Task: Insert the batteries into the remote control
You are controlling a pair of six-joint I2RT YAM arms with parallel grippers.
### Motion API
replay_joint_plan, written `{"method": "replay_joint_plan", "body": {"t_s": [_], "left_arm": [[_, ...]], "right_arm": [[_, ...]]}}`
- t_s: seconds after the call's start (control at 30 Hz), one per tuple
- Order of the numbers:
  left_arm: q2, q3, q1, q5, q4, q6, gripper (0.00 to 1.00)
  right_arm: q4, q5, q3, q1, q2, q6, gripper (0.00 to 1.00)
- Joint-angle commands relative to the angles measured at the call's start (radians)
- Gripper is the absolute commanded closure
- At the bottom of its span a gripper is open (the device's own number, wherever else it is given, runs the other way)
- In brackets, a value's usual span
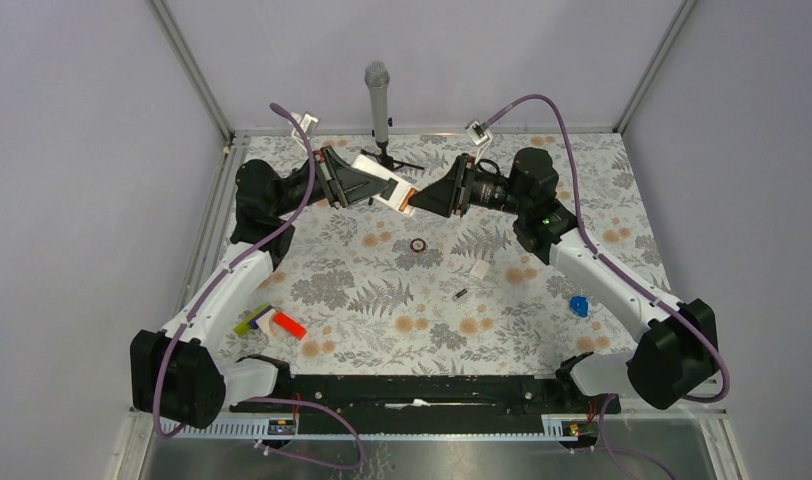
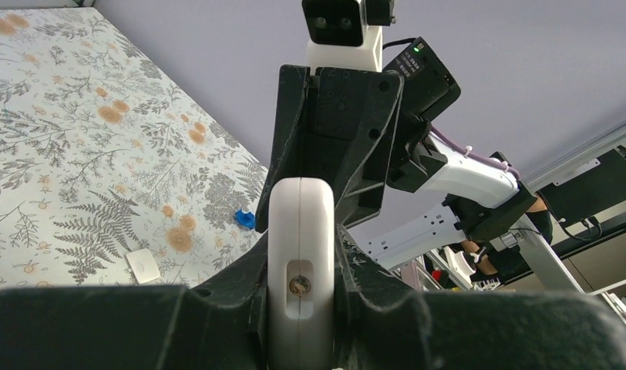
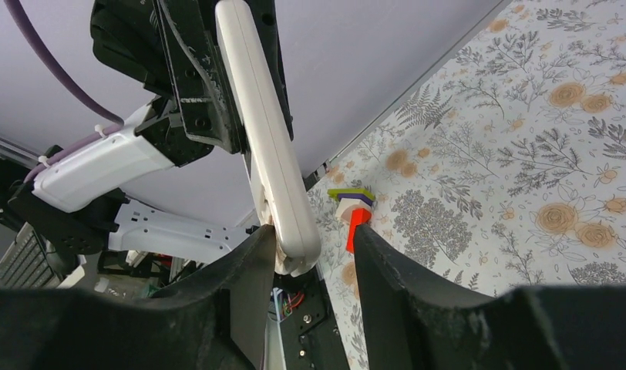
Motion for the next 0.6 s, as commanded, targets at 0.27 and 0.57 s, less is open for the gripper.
{"method": "replay_joint_plan", "body": {"t_s": [0.27, 0.57], "left_arm": [[-0.019, -0.012, 0.002, 0.022, 0.104, -0.017, 1.0], [-0.013, -0.019, 0.001, 0.018, 0.157, -0.07, 1.0]], "right_arm": [[0.107, 0.039, 0.039, 0.009, 0.023, 0.075, 0.65], [0.057, 0.046, 0.053, 0.017, 0.044, 0.048, 0.72]]}}
